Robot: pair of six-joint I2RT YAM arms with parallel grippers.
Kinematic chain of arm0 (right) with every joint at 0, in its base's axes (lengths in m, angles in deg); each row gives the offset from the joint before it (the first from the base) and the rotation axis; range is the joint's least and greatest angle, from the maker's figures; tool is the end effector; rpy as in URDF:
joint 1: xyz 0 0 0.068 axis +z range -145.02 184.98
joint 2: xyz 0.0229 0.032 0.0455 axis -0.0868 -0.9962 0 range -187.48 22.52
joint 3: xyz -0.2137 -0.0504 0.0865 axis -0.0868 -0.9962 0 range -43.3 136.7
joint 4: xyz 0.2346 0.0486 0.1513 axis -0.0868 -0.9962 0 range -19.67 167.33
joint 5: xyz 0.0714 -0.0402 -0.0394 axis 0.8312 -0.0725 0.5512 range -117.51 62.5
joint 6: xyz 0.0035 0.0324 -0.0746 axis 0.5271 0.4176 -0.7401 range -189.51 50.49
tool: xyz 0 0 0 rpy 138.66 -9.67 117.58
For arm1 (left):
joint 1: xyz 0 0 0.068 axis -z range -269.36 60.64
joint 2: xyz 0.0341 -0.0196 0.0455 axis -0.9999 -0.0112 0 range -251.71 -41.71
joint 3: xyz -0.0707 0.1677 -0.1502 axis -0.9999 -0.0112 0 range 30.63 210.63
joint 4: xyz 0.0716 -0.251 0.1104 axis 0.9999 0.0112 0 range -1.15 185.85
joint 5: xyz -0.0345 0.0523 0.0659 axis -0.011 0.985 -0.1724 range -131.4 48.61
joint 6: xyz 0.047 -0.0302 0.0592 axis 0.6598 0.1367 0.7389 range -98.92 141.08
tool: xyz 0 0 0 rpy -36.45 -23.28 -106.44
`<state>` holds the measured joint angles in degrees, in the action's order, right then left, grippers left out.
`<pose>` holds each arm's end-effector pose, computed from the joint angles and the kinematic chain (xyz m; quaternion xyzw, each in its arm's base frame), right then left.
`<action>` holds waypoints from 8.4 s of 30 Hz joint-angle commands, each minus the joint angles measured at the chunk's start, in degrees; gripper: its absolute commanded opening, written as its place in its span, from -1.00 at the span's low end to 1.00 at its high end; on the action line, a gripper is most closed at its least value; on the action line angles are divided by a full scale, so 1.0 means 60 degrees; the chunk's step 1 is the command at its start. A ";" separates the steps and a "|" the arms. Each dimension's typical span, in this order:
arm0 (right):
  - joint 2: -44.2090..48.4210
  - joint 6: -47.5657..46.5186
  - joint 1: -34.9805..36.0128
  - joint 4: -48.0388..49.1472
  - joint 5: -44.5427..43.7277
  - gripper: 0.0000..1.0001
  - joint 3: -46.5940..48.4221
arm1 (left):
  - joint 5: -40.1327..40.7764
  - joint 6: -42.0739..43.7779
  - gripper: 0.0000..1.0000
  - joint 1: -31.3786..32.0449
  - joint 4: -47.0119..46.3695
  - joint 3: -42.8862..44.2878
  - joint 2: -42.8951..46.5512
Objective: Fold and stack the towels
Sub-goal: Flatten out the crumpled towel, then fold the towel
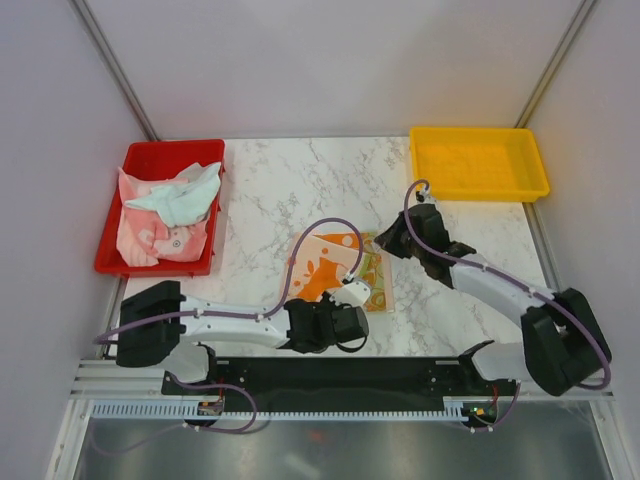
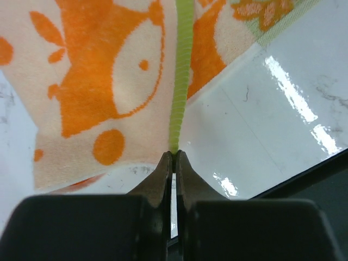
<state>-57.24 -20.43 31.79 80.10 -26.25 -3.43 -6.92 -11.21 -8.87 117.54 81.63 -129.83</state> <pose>0.3023 0.1545 0.1224 0.1681 0.8795 0.2814 0.3451 0.0917 -0.3060 0.1044 0.3246 0.8778 -0.0063 0.3521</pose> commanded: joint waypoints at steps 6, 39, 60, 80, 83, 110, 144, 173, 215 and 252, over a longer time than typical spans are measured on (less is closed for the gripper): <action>0.4472 -0.0985 -0.0015 -0.3429 -0.2229 -1.00 0.1408 | 0.0875 0.1718 -0.96 0.0062 0.0653 0.2891 0.2319; 0.1576 -0.6509 0.4304 0.0374 0.0099 0.09 -0.0948 | -0.5541 -0.0433 -0.95 -0.8361 -0.0519 0.1914 -0.0665; -0.0519 -0.7609 0.7704 0.0432 -0.3503 0.04 -0.0274 | -0.5703 -0.0038 -0.95 -0.8669 -0.0577 0.1783 -0.1046; 0.4048 -0.6964 0.7763 -0.2977 -0.6890 -1.00 0.1818 | -0.8657 0.0388 -0.95 -0.8610 -0.0372 0.2250 0.4048; 0.5308 -0.7226 0.7866 -0.3449 -0.6221 -1.00 0.2435 | -0.9509 -0.0064 -0.95 -0.8552 -0.0401 0.2572 0.5469; 0.0744 -0.8431 0.1146 -0.2033 -0.3261 -1.00 0.6509 | -0.5863 0.1162 -0.95 -0.9092 0.0407 0.7759 0.0587; -0.1374 -0.7844 -0.1628 -0.1178 0.2238 -1.00 0.4009 | -0.8984 0.3390 -0.95 -1.0106 -0.2203 0.4920 -0.1854; 0.0799 -0.5807 -0.0249 -0.2468 0.0538 -1.00 0.0869 | -0.4941 0.2995 -0.95 -0.7936 -0.2013 0.1080 0.1195; 0.1678 -0.4869 0.0190 -0.2526 0.0406 -0.67 -0.0948 | -0.4546 0.1750 -0.93 -0.6677 -0.1720 -0.0590 0.0858; 0.0768 -0.4312 0.0161 -0.2672 -0.0150 -0.47 0.0118 | -0.6831 -0.1812 -0.05 -0.7422 -0.0665 0.1221 -0.0212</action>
<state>-54.34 -45.72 32.95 64.03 -23.04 -8.21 -45.86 -19.32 -50.84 113.51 81.46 -132.47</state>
